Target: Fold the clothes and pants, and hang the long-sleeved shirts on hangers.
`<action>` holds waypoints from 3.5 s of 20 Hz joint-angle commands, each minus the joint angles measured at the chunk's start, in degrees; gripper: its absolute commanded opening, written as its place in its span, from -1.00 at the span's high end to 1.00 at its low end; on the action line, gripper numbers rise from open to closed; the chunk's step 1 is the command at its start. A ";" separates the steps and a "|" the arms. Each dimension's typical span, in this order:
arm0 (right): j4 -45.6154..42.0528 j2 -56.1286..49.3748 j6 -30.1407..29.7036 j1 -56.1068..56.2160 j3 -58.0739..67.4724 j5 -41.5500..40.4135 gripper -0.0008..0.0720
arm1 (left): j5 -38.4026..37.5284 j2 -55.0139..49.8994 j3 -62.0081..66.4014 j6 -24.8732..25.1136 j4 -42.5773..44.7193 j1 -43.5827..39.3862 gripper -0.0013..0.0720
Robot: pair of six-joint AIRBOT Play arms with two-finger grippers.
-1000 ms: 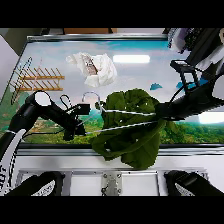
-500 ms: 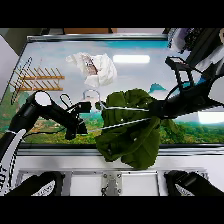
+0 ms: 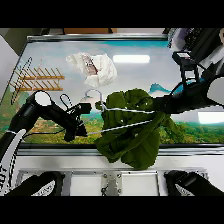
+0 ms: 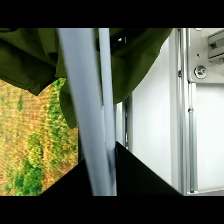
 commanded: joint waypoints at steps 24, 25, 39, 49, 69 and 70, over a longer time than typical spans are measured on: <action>-3.10 1.55 4.79 8.61 0.07 9.38 0.94 | -0.50 0.02 -0.02 -0.15 0.09 0.04 0.92; -3.08 1.53 4.76 8.61 0.04 9.38 0.94 | -0.48 0.02 -0.02 -0.81 0.09 0.04 0.93; 1.29 -0.17 5.57 9.31 0.04 1.05 0.94 | 4.31 0.02 -0.02 0.70 -2.49 -2.62 0.93; 9.70 -3.91 5.60 15.23 0.07 -15.13 0.93 | 5.05 0.02 -0.02 0.57 -2.51 -3.43 0.92; 41.86 4.39 -35.06 -26.49 -0.76 -6.12 -0.71 | 4.63 0.02 -0.02 0.59 -2.45 -3.32 0.92; 43.69 3.89 -35.01 -29.35 -0.76 -6.19 -0.71 | 4.61 0.02 -0.02 0.59 -2.45 -3.32 0.92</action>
